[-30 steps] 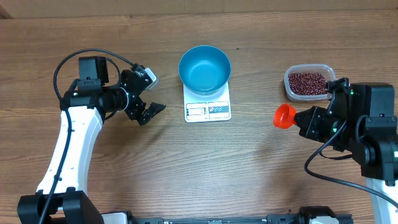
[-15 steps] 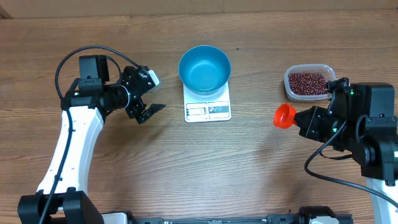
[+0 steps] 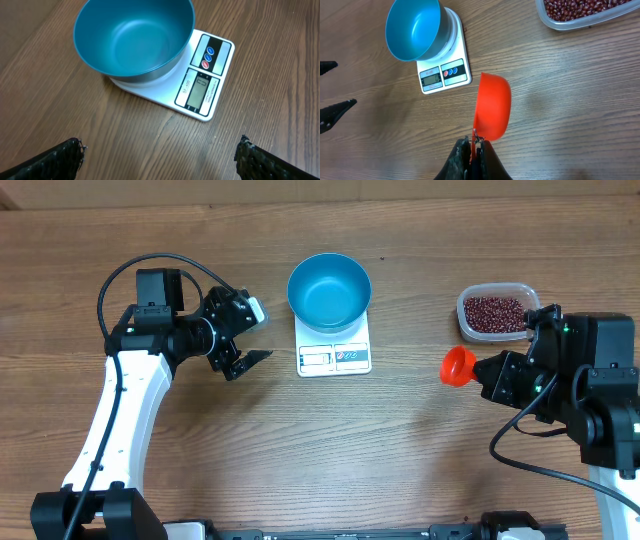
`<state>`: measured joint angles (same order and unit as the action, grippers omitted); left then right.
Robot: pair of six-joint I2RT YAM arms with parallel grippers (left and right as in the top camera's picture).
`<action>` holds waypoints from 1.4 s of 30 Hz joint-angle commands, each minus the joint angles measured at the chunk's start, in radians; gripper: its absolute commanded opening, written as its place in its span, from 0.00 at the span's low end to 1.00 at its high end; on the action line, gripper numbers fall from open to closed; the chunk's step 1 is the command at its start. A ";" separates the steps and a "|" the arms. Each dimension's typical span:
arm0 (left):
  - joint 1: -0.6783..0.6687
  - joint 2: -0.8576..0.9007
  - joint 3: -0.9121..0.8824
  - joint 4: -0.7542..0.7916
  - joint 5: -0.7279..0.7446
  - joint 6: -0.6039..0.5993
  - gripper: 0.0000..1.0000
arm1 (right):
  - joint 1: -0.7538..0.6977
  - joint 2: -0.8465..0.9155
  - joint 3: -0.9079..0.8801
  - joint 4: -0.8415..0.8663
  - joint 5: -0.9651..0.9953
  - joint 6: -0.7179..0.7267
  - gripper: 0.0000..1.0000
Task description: Scoop item into bowl and weigh 150g on scale
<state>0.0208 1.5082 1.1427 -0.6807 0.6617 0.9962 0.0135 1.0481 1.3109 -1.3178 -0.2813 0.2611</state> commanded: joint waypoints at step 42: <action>-0.005 0.008 0.025 0.004 -0.040 -0.058 1.00 | -0.003 -0.005 0.020 0.003 0.004 -0.004 0.04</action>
<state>0.0208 1.5078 1.1435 -0.6804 0.5941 0.9485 0.0135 1.0481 1.3109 -1.3205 -0.2813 0.2611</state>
